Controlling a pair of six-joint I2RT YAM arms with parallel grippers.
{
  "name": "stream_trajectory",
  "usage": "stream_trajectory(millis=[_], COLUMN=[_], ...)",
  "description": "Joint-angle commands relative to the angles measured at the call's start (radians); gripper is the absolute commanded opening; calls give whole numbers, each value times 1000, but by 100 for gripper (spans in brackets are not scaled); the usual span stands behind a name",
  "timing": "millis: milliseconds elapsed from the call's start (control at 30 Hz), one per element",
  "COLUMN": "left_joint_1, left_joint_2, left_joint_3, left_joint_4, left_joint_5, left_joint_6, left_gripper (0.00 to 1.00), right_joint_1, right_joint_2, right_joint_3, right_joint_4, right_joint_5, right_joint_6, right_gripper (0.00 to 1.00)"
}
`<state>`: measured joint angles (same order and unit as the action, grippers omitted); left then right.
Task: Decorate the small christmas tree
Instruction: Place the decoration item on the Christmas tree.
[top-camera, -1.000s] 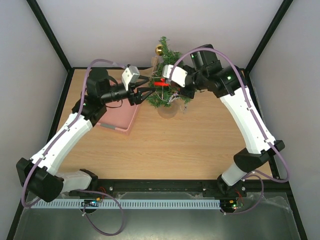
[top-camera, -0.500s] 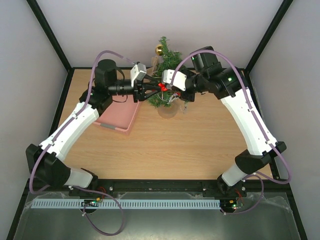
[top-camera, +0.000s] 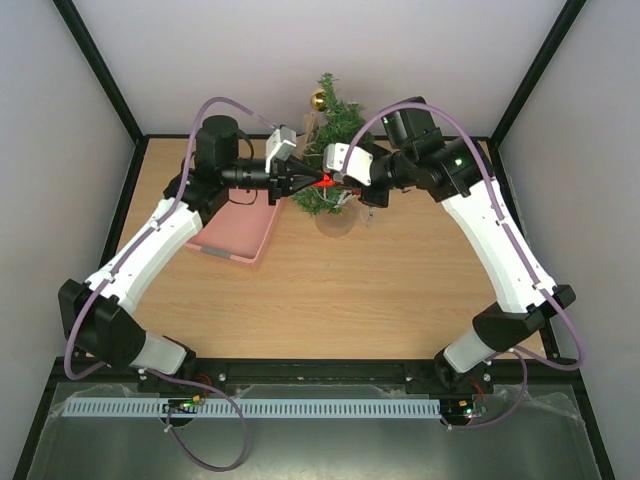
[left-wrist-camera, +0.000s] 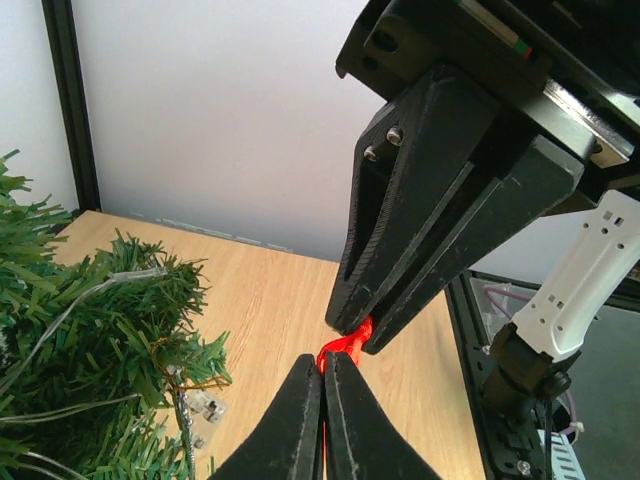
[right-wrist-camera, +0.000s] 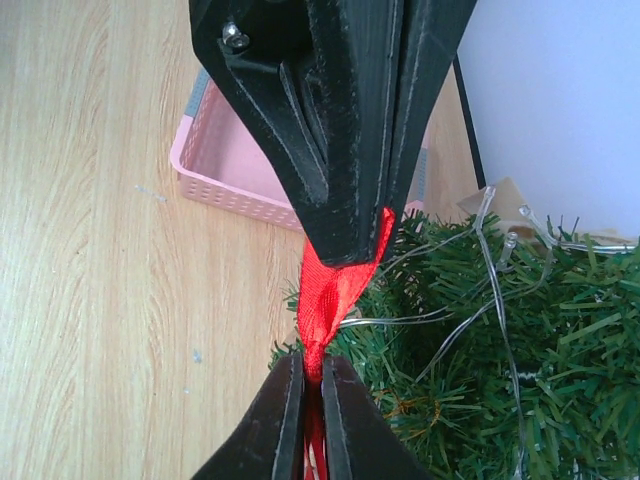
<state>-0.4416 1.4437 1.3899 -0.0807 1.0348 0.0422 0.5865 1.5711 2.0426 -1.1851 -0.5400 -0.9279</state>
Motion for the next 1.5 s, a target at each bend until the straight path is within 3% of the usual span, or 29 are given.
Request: stream_trajectory(millis=[0, 167, 467, 533, 633, 767, 933, 1233, 1467], left_joint_1=[10, 52, 109, 109, 108, 106, 90, 90, 90], left_joint_2=[-17, -8, 18, 19, 8, -11, -48, -131, -179], left_joint_3=[10, 4, -23, -25, -40, -56, -76, -115, -159], left_joint_4=[-1, -9, 15, 27, 56, 92, 101, 52, 92], left_joint_5=[1, -4, -30, -25, -14, 8, -16, -116, -143], left_joint_6=[44, 51, 17, 1, -26, -70, -95, -112, -195], left_gripper=[2, 2, 2, 2, 2, 2, 2, 2, 2], right_joint_1=[-2, -2, -2, -2, -2, -2, -57, -325, -362], right_joint_2=[-50, -140, -301, -344, -408, -485, -525, -449, -374], right_joint_3=[-49, -232, -515, -595, -702, -826, -847, -912, -916], right_joint_4=[65, 234, 570, 709, 956, 1152, 1129, 1164, 1212], right_joint_5=[-2, -15, 78, 99, 129, 297, 532, 439, 275], right_joint_6=[37, 110, 286, 387, 674, 1009, 1056, 1224, 1222], right_gripper=[9, 32, 42, 46, 47, 54, 53, 44, 42])
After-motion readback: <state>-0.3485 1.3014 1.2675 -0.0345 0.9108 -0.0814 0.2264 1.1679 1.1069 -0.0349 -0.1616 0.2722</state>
